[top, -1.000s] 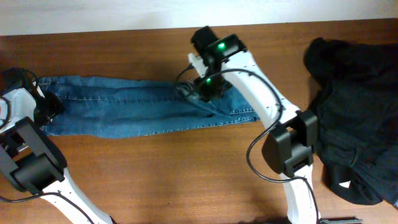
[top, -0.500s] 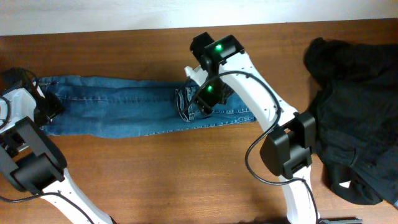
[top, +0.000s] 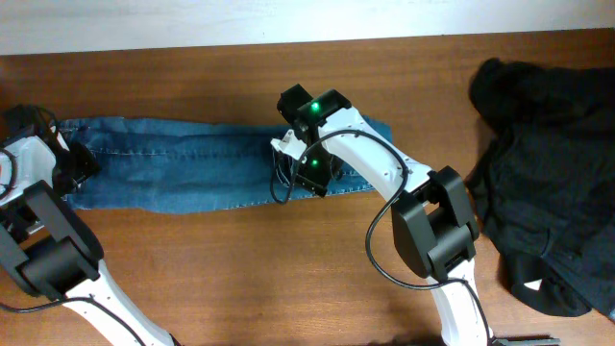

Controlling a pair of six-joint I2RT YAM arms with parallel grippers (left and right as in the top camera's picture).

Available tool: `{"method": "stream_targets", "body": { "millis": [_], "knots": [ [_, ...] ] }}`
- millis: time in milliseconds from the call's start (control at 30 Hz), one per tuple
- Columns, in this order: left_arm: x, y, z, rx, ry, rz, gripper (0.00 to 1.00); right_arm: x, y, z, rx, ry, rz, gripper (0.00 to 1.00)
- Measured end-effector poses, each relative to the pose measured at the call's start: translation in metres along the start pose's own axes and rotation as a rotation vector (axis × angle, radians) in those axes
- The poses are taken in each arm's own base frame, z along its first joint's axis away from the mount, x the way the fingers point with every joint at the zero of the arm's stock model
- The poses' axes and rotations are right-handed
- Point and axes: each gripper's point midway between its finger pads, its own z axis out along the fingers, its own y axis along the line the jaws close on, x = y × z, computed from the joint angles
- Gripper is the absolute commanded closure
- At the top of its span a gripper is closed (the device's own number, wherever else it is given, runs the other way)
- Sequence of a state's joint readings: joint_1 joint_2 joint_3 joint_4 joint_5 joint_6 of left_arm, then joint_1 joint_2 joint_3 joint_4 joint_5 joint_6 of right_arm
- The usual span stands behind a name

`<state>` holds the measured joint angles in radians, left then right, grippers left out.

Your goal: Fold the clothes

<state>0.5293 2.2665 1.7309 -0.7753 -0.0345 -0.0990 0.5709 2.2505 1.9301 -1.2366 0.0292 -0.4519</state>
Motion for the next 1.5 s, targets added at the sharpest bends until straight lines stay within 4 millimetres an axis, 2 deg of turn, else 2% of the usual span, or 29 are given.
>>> {"method": "stream_targets", "body": {
  "millis": [33,67,100,133,167,233,400,500,567,700,733,800,833,967,1067,1200,1233,1267,1300,1333,1367,1433,1500],
  "knots": [
    [0.0,0.0,0.0,0.0,0.0,0.0,0.4,-0.002,-0.003,0.0,0.018,-0.006,0.0,0.3],
    [0.0,0.0,0.0,0.0,0.0,0.0,0.4,-0.003,-0.006,0.0,0.031,-0.009,0.003,0.56],
    [0.0,0.0,0.0,0.0,0.0,0.0,0.4,-0.003,-0.008,0.0,0.039,-0.009,0.003,0.76],
    [0.0,0.0,0.0,0.0,0.0,0.0,0.4,-0.003,-0.008,0.0,0.042,-0.008,0.003,0.86],
    [0.0,0.0,0.0,0.0,0.0,0.0,0.4,-0.003,-0.009,0.0,0.043,-0.007,0.003,0.93],
    [0.0,0.0,0.0,0.0,0.0,0.0,0.4,-0.002,-0.01,0.0,0.05,-0.004,0.004,0.96],
    [0.0,0.0,0.0,0.0,0.0,0.0,0.4,-0.005,-0.011,-0.004,0.063,-0.012,0.007,0.96],
    [0.0,0.0,0.0,0.0,0.0,0.0,0.4,-0.022,-0.01,-0.02,0.094,-0.062,-0.009,0.94],
    [0.0,0.0,0.0,0.0,0.0,0.0,0.4,-0.033,-0.005,-0.028,0.106,-0.089,-0.027,0.92],
    [0.0,0.0,0.0,0.0,0.0,0.0,0.4,-0.042,0.01,-0.03,0.098,-0.103,-0.06,0.91],
    [0.0,0.0,0.0,0.0,0.0,0.0,0.4,-0.044,0.016,-0.031,0.085,-0.109,-0.068,0.85],
    [0.0,0.0,0.0,0.0,0.0,0.0,0.4,-0.047,0.023,-0.031,0.062,-0.12,-0.069,0.67],
    [0.0,0.0,0.0,0.0,0.0,0.0,0.4,-0.047,0.025,-0.03,0.049,-0.122,-0.057,0.64],
    [0.0,0.0,0.0,0.0,0.0,0.0,0.4,-0.046,0.029,-0.03,0.023,-0.123,-0.052,0.64],
    [0.0,0.0,0.0,0.0,0.0,0.0,0.4,-0.049,0.023,-0.036,0.028,-0.142,0.023,0.64],
    [0.0,0.0,0.0,0.0,0.0,0.0,0.4,-0.05,-0.01,-0.06,0.059,-0.199,0.196,0.6],
    [0.0,0.0,0.0,0.0,0.0,0.0,0.4,-0.044,-0.033,-0.069,0.07,-0.219,0.294,0.6],
    [0.0,0.0,0.0,0.0,0.0,0.0,0.4,-0.038,-0.047,-0.073,0.078,-0.227,0.349,0.61],
    [0.0,0.0,0.0,0.0,0.0,0.0,0.4,-0.023,-0.068,-0.076,0.079,-0.221,0.441,0.61],
    [0.0,0.0,0.0,0.0,0.001,0.0,0.4,-0.005,-0.086,-0.075,0.07,-0.203,0.526,0.62],
    [0.0,0.0,0.0,0.0,0.001,0.0,0.4,0.004,-0.094,-0.075,0.065,-0.195,0.563,0.62],
    [0.0,0.0,0.0,0.0,0.0,0.0,0.4,0.033,-0.117,-0.064,-0.006,-0.179,0.692,0.62],
    [0.0,0.0,0.0,0.0,0.0,0.0,0.4,0.047,-0.12,-0.047,-0.073,-0.161,0.751,0.61]
  ]
}}
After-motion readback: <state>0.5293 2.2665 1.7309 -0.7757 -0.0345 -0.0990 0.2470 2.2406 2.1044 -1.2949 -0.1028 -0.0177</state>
